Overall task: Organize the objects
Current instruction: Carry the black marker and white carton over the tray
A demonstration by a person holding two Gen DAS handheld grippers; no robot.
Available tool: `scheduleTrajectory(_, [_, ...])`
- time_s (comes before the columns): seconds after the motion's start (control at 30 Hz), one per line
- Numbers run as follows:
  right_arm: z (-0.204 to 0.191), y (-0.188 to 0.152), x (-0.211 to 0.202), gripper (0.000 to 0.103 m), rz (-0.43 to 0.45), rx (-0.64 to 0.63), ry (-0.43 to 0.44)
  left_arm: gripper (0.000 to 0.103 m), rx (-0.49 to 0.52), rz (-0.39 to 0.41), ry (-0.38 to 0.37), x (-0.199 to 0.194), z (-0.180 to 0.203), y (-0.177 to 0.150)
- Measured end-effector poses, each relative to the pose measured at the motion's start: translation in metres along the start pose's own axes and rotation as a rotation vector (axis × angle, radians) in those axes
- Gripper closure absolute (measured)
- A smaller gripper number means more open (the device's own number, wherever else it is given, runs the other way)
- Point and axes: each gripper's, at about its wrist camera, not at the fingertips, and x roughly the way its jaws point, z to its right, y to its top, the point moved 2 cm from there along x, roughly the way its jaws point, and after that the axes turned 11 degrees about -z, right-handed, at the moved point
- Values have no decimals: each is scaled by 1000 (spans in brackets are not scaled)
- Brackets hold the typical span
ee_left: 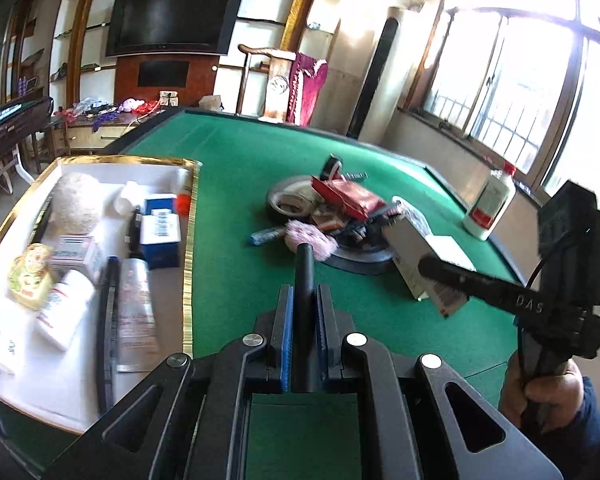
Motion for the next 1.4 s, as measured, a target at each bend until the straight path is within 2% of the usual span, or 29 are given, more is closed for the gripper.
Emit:
scheduleTrajectory(0.17, [-12,-5,4,78,-26,-17,21,95,-57,53,-14,-27,-40,-1])
scheduleTrajectory(0.33, [-25,-6,15,78,-59,-13,39,95,-113,80,19,-45,-88,-9])
scheduleTrajectory(0.43, [-40,-8,24,78,-73,-33,29,95,-144,79,36,-46,-112,-13])
scheduleTrajectory(0.53, [-65,-11,40,78,-95,-43,76,95,-183,65,33,-44,-132,-17])
scheduleTrajectory(0.67, [-104,-13,63,78,-133,-78,133,95,-220,58,33,-40,-148,-22])
scheduleTrajectory(0.87, [-147,-11,100,78,-172,-93,168,95,-237,57,31,-39,-161,-29])
scheduleTrajectory(1.17, [-165,-12,141,78,-225,-85,106,95,-268,43,45,-34,-170,-31])
scheduleTrajectory(1.4, [-172,-8,151,78,-207,-123,10,95,-279,20,78,-29,-175,-31])
